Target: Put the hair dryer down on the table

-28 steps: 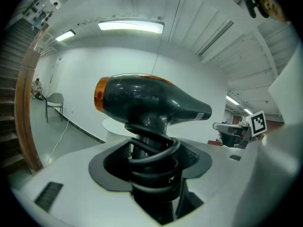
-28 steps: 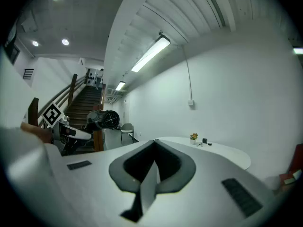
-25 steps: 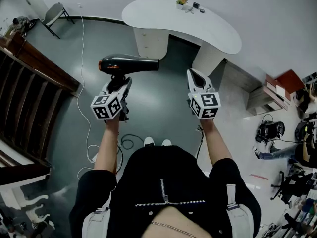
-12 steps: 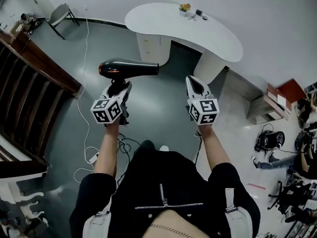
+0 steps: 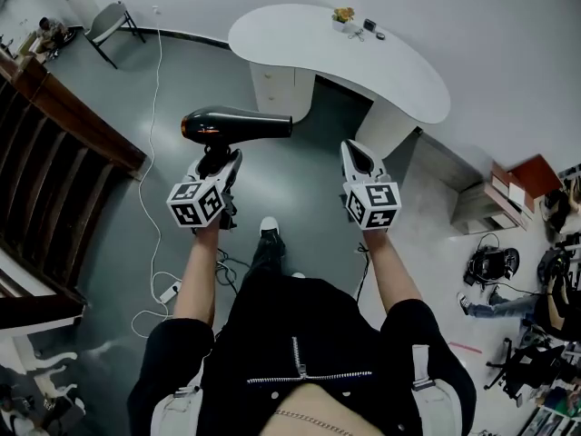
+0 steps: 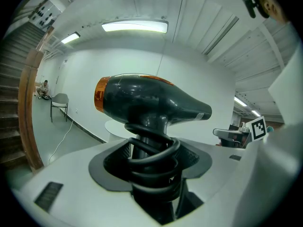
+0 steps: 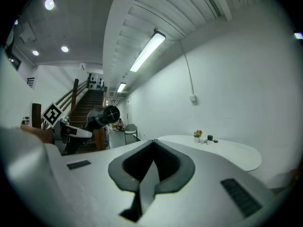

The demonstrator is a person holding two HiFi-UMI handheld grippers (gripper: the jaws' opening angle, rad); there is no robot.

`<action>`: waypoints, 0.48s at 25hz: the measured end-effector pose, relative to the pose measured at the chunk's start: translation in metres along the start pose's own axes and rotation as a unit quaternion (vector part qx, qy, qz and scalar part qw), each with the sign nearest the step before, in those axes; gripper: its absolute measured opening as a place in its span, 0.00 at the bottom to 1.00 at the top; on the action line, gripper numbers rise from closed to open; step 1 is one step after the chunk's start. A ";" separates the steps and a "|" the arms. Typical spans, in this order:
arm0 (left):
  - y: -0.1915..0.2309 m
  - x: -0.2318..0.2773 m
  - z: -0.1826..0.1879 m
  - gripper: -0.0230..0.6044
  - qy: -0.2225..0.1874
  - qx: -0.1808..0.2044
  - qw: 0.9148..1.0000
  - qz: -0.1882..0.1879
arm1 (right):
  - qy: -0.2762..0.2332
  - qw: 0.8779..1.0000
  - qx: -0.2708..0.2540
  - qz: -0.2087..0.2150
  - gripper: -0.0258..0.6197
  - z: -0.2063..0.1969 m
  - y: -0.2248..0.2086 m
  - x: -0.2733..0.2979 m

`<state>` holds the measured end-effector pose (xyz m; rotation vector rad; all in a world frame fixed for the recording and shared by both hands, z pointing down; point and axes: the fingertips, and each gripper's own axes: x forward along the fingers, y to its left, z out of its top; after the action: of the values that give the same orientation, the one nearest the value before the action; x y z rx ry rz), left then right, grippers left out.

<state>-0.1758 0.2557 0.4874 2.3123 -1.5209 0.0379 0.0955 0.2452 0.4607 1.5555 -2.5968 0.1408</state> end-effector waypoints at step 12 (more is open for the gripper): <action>0.075 0.125 0.057 0.48 0.023 0.016 0.999 -0.037 | 0.011 0.999 0.003 -0.031 0.05 0.027 -0.038 0.135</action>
<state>-0.2010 0.1007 0.4840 2.3745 -1.4211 0.0962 0.0649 0.1059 0.4539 1.6257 -2.5298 0.1595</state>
